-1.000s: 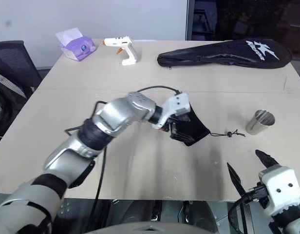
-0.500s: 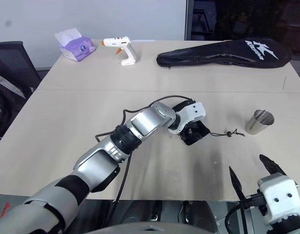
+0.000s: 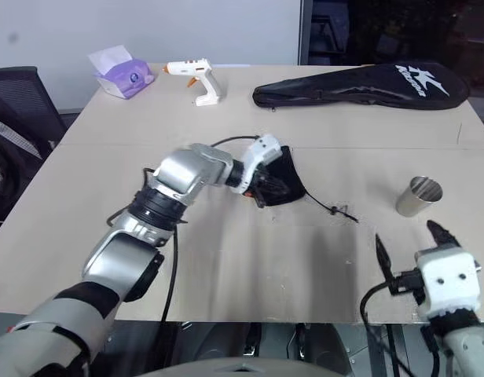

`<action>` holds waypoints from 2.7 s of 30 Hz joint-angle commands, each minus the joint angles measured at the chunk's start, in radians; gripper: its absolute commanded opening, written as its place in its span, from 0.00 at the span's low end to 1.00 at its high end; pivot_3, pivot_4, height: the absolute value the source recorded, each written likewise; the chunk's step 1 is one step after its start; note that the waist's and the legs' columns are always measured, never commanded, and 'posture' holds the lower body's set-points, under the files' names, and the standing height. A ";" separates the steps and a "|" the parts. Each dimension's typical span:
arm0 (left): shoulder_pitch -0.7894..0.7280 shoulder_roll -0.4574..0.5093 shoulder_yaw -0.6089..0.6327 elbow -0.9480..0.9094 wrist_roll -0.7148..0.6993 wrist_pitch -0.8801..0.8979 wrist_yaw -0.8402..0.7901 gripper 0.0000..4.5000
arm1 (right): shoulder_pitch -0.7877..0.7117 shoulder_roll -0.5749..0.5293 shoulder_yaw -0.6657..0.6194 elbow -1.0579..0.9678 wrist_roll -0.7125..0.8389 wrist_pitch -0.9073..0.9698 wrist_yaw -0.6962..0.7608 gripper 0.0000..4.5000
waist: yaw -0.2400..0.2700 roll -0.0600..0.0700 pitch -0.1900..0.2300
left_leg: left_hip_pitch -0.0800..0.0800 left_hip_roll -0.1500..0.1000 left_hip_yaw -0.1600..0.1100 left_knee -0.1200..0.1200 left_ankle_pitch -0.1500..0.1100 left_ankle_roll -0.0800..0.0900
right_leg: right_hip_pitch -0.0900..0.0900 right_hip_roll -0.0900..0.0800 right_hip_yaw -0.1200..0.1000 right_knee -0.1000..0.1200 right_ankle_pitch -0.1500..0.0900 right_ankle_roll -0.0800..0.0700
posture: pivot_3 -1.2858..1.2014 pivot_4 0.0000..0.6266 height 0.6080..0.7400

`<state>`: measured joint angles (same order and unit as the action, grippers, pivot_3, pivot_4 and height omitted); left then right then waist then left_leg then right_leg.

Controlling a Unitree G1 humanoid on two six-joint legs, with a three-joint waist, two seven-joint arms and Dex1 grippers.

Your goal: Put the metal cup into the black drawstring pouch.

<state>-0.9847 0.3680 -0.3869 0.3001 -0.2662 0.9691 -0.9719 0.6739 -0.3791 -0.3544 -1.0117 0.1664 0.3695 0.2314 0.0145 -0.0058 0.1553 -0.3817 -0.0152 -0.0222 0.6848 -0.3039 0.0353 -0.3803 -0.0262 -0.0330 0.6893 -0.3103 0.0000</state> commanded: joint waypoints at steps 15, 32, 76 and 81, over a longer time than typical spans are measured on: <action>0.046 0.059 0.195 -0.065 0.008 -0.062 0.145 0.02 | -0.587 -0.638 -0.097 0.469 0.146 0.615 0.344 1.00 | -0.002 -0.002 0.002 | -0.001 -0.001 0.001 0.003 -0.001 0.001 | 0.000 -0.001 0.000 0.003 0.000 0.000 | 0.52 0.24 1.00; 0.159 0.125 0.181 -0.224 0.003 0.014 0.196 0.00 | -0.741 -0.713 0.120 0.627 0.060 0.470 0.428 0.01 | -0.001 -0.002 0.002 | 0.000 -0.001 0.000 0.003 0.000 0.001 | 0.000 -0.001 0.000 0.005 0.000 0.000 | 0.52 0.24 1.00; 0.235 0.184 0.129 -0.336 0.029 -0.006 0.170 0.00 | -0.833 -0.681 0.249 0.448 0.218 0.719 0.364 0.14 | -0.001 -0.003 0.002 | -0.001 -0.001 0.000 0.003 0.000 0.001 | 0.000 -0.002 -0.001 0.005 0.000 0.000 | 0.52 0.24 1.00; 0.256 0.176 0.146 -0.298 0.008 -0.133 0.113 0.00 | -0.841 -0.656 0.230 0.421 0.214 0.726 0.348 0.01 | 0.000 -0.003 0.002 | -0.001 -0.001 0.000 0.003 0.000 0.001 | 0.000 -0.002 -0.001 0.004 0.000 0.000 | 0.52 0.24 1.00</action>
<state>-0.7288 0.5506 -0.2669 0.0133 -0.2387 0.9044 -0.8229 -0.1491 -1.0423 -0.0902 -0.5576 0.3826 1.0985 0.5920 0.0140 -0.0085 0.1576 -0.3824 -0.0164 -0.0223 0.6881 -0.3042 0.0363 -0.3804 -0.0286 -0.0342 0.6938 -0.3099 0.0002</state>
